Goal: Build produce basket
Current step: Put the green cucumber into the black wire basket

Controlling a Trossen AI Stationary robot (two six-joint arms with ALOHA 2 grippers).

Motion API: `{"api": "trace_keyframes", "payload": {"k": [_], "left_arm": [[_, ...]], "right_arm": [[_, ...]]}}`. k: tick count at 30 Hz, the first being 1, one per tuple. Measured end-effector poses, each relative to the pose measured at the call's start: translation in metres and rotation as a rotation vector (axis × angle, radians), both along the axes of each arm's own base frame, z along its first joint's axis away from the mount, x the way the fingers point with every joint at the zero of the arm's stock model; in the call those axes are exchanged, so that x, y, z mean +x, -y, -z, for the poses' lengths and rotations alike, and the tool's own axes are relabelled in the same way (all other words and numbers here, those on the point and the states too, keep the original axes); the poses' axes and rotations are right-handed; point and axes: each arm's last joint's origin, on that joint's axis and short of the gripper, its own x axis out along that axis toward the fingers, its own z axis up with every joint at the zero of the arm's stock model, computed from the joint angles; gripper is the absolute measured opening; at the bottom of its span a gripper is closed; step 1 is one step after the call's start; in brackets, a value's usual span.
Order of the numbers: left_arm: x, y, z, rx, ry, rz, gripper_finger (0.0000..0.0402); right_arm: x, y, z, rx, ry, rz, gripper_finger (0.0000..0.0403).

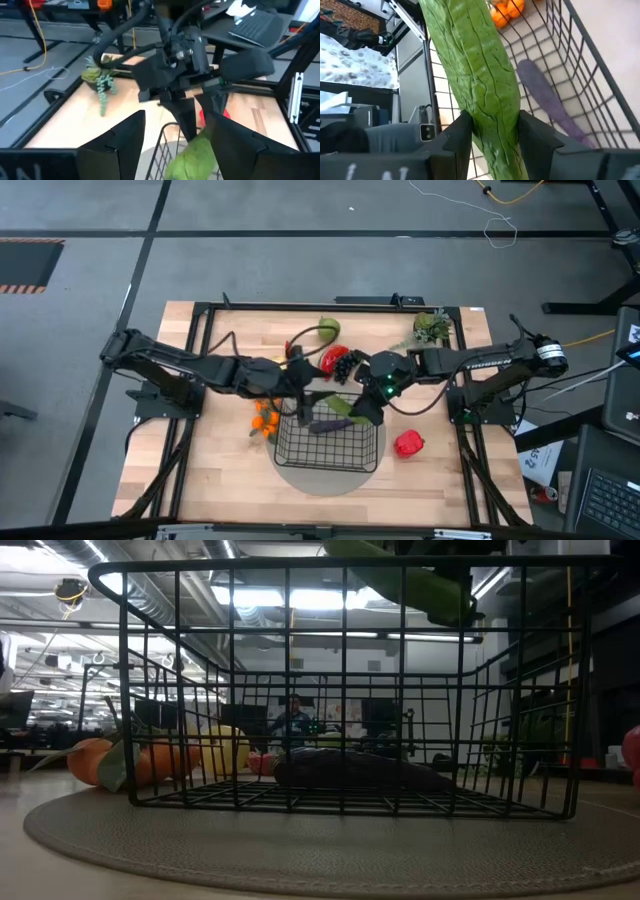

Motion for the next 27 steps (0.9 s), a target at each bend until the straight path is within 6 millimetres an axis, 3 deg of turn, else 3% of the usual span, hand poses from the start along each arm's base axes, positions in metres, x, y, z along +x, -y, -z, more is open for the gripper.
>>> {"api": "trace_keyframes", "payload": {"k": [7, 17, 27], "left_arm": [[-0.006, 0.001, -0.001, -0.088, -0.018, 0.052, 0.0207], [-0.001, -0.001, 0.018, -0.111, -0.141, 0.026, 0.0207], [-0.001, -0.001, 0.016, -0.114, -0.129, 0.027, 0.0207]], "right_arm": [[0.001, 0.002, 0.000, -0.084, 0.019, 0.076, 0.0132], [0.007, 0.002, -0.007, -0.145, 0.138, 0.032, 0.0132], [0.009, 0.002, -0.012, -0.173, 0.197, 0.034, 0.0132]]}}
